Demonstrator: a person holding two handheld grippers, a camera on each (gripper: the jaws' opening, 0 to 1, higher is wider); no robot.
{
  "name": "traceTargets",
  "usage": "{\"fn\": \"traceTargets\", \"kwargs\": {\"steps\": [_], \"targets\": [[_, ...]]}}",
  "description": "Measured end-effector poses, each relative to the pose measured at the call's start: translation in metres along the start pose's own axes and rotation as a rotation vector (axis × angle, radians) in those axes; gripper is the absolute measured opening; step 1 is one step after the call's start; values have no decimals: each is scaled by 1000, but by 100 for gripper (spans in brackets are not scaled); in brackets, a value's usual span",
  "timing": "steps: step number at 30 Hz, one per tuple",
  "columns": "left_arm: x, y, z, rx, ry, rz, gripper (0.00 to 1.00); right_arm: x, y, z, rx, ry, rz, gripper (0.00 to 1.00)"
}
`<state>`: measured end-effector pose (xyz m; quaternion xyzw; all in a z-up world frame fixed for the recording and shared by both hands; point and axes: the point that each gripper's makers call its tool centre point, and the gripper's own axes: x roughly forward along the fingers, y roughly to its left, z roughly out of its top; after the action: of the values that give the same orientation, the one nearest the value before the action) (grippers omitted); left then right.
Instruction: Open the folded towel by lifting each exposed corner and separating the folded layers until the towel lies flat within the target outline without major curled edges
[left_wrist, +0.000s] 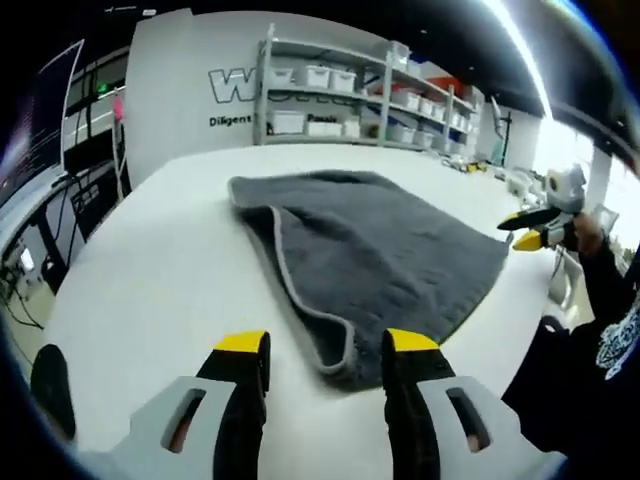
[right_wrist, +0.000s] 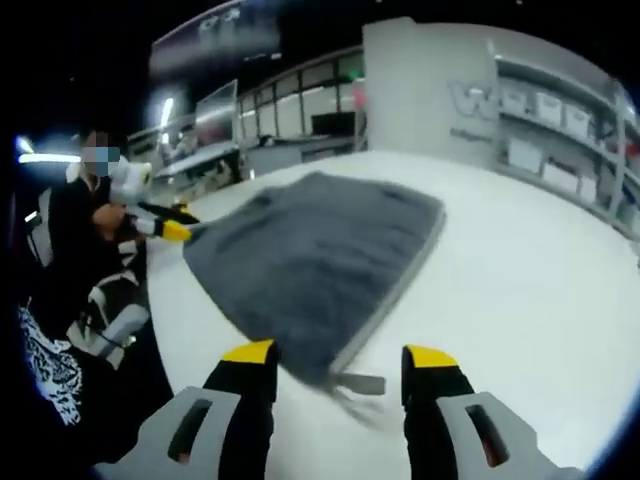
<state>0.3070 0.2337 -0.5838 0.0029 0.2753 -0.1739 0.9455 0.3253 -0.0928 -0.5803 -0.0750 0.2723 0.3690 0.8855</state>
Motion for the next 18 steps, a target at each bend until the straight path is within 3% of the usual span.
{"fn": "traceTargets", "kwargs": {"steps": [7,11,18], "targets": [[4,-11,-2,-1,13,-42,34,4,6,-6,16,12,-10,47],[9,-9,-12,33,65,-7,28,6,3,-6,30,-2,-37,50],[5,-17,-10,36,57,1,25,9,5,-9,52,-2,-19,37]]}}
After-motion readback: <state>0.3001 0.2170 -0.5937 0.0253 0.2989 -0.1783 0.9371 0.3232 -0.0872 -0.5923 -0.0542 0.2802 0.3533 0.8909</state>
